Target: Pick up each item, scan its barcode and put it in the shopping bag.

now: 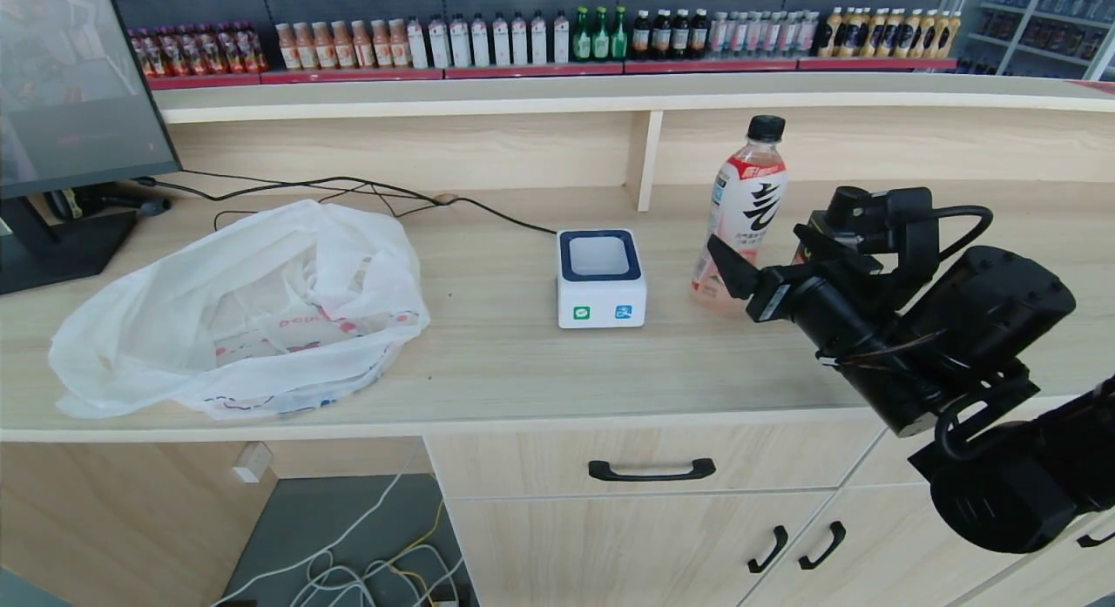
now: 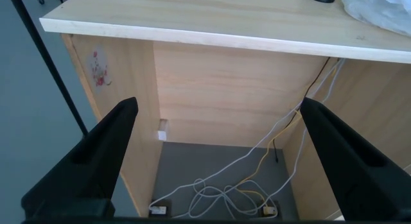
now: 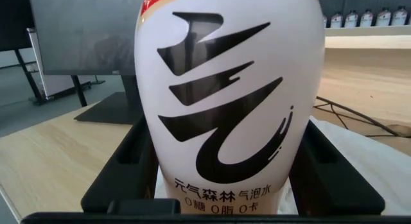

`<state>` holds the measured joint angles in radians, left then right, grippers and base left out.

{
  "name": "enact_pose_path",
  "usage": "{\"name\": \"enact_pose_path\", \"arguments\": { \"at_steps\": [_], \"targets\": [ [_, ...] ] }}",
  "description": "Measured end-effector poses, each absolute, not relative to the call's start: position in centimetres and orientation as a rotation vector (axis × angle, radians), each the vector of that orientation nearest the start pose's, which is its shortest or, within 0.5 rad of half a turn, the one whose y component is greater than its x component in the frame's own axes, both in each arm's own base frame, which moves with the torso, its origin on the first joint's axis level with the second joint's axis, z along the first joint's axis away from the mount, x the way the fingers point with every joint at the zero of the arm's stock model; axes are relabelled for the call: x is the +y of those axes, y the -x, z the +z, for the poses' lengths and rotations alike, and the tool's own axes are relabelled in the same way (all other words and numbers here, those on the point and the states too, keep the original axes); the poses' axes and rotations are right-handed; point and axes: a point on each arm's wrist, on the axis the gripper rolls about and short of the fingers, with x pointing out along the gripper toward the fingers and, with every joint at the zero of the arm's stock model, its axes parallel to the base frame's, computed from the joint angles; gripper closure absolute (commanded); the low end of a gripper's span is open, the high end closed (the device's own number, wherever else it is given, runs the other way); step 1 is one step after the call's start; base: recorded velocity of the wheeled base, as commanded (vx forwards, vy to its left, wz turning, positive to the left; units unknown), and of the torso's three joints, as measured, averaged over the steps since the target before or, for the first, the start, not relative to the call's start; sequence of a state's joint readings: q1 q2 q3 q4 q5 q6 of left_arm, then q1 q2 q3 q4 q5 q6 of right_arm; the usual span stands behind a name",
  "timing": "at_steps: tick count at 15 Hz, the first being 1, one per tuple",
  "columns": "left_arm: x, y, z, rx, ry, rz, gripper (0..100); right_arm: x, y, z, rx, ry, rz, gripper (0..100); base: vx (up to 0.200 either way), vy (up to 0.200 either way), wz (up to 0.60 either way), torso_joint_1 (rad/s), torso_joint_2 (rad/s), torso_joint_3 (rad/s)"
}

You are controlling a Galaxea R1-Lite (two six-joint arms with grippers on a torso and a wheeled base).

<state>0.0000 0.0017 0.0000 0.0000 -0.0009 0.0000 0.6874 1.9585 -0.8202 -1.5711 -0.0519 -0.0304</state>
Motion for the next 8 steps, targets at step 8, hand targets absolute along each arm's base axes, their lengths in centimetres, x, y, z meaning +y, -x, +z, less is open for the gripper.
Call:
{"name": "enact_pose_path", "arguments": {
  "at_steps": [8],
  "targets": [
    [0.0,2.3,7.6,0.002,0.001,0.0,0,21.3,-27.2,17.8,-0.361,-0.104,0.602,100,0.0,0.0,0.0,0.0,0.0,0.0]
  ]
}}
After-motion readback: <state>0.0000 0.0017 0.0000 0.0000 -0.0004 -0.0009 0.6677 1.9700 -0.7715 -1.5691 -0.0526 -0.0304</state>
